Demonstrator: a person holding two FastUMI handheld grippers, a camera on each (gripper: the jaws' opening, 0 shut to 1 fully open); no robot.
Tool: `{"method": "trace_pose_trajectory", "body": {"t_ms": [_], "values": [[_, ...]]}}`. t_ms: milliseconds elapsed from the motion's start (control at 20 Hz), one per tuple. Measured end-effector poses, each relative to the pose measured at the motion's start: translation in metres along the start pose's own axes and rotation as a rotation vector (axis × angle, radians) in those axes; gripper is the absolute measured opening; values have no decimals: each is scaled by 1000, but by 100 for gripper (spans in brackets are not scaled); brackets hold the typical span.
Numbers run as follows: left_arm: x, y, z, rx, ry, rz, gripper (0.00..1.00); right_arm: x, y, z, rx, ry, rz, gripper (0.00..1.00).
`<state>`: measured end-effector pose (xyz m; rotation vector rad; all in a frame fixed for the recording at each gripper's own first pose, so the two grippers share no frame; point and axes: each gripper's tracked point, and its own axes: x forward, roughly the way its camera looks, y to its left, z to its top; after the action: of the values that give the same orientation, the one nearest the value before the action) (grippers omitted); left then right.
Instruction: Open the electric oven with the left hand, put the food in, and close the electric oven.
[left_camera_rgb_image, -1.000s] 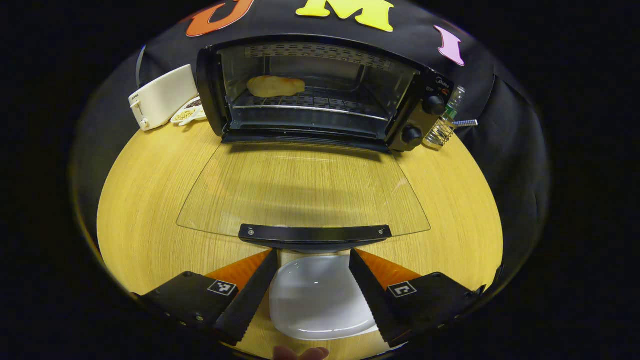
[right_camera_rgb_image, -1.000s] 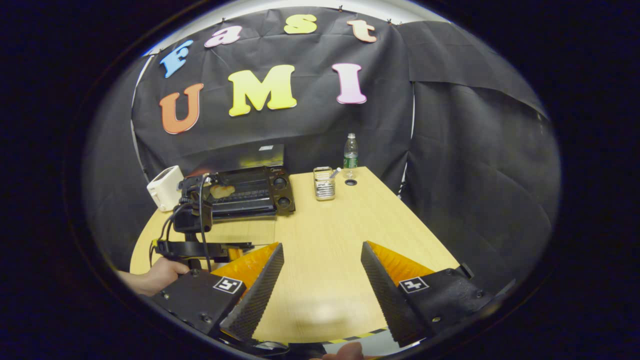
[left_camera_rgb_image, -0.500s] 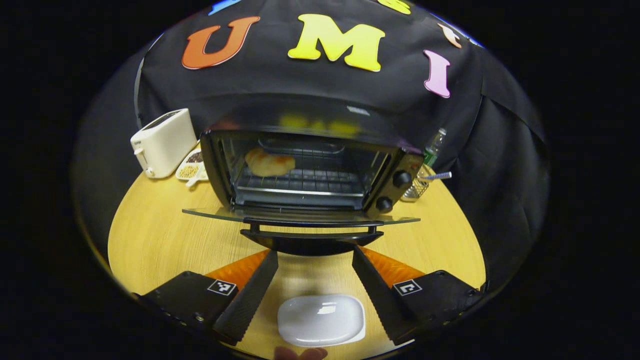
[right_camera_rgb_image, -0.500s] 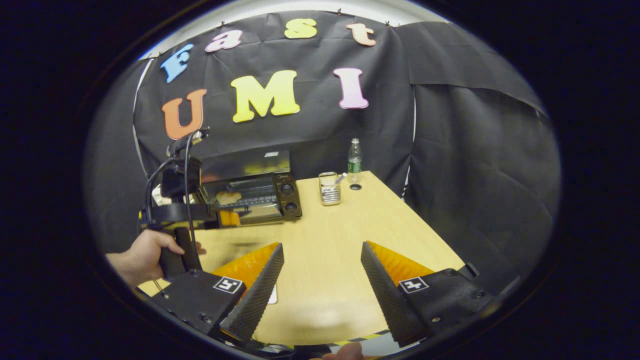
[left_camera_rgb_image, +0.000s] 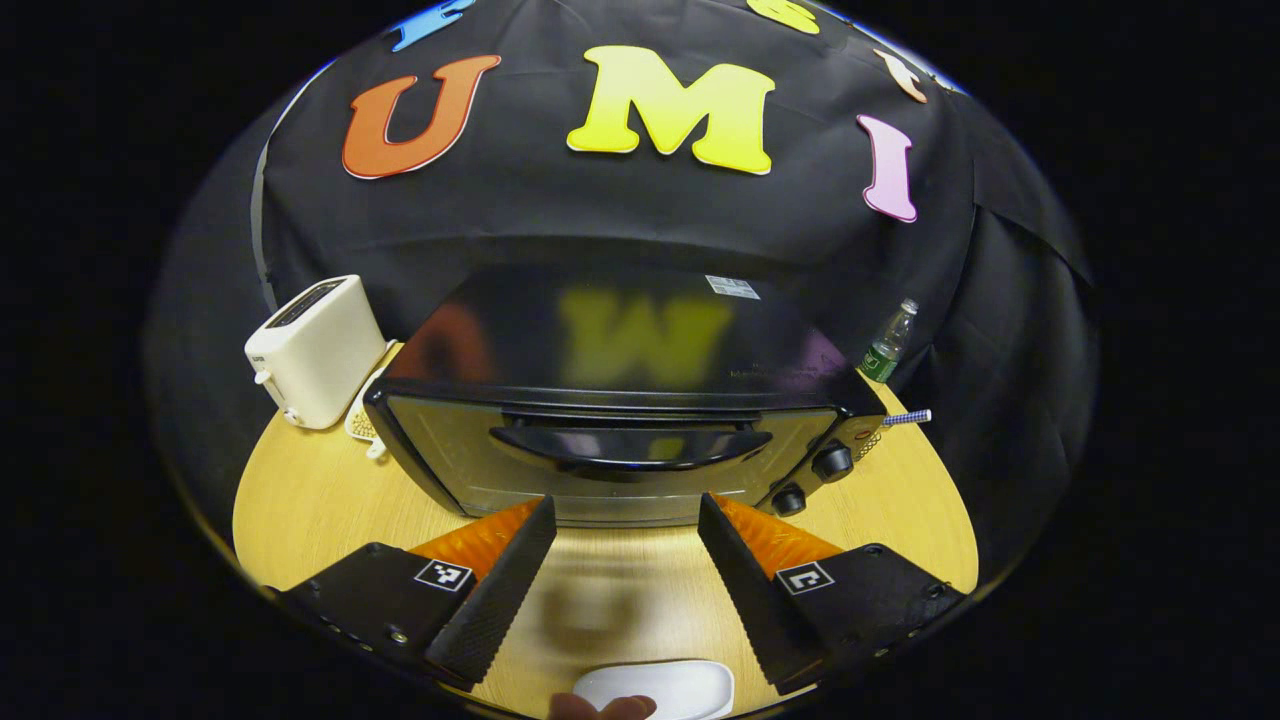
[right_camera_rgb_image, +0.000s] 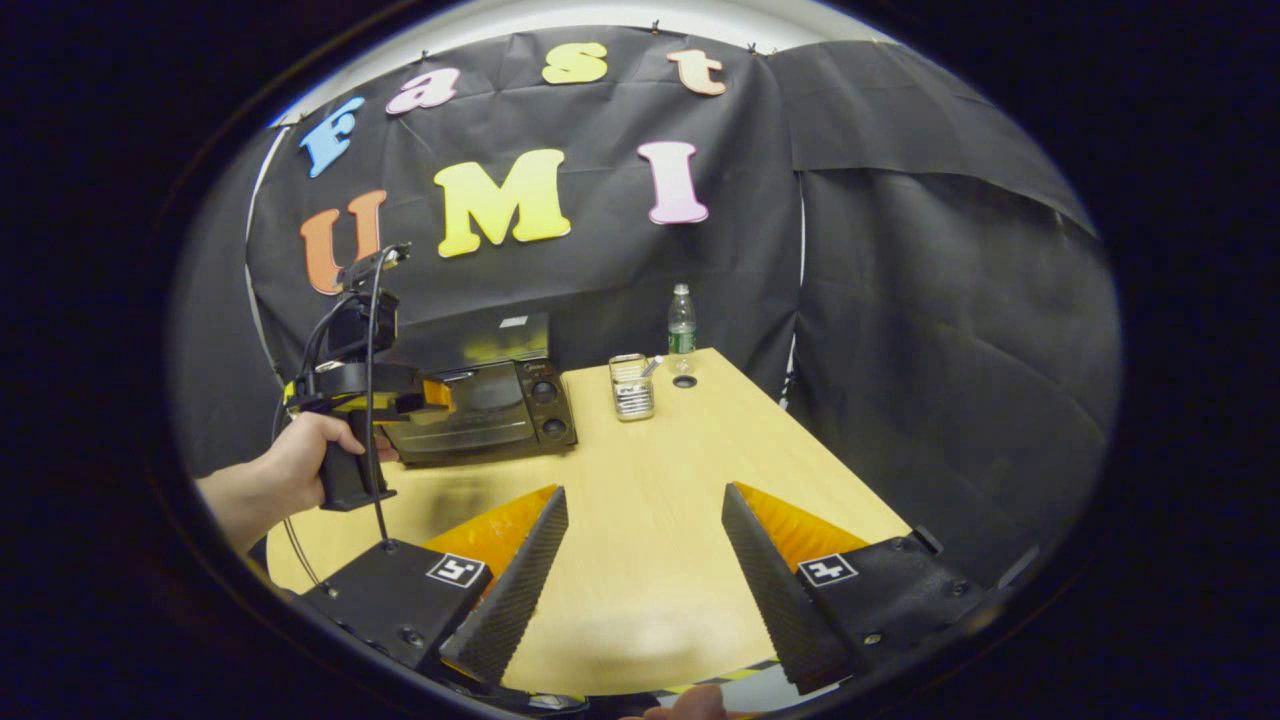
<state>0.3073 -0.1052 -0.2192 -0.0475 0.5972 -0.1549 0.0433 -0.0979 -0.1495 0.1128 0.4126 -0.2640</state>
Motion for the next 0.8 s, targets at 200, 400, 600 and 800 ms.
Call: {"method": "trace_pose_trajectory", "body": {"t_ms": [200,400,600,800], "values": [[-16,-4,17,0,-65,-3,94,13,10,14,-17,-19,57,99],[-59,0,62,3,-214,12,94,26,26,38,-25,-78,134,98],[-134,17,114,9,-411,31,94,11,42,65,-84,-186,185,98],[-234,41,131,48,-550,78,94,-31,63,84,-126,-296,246,98]]}}
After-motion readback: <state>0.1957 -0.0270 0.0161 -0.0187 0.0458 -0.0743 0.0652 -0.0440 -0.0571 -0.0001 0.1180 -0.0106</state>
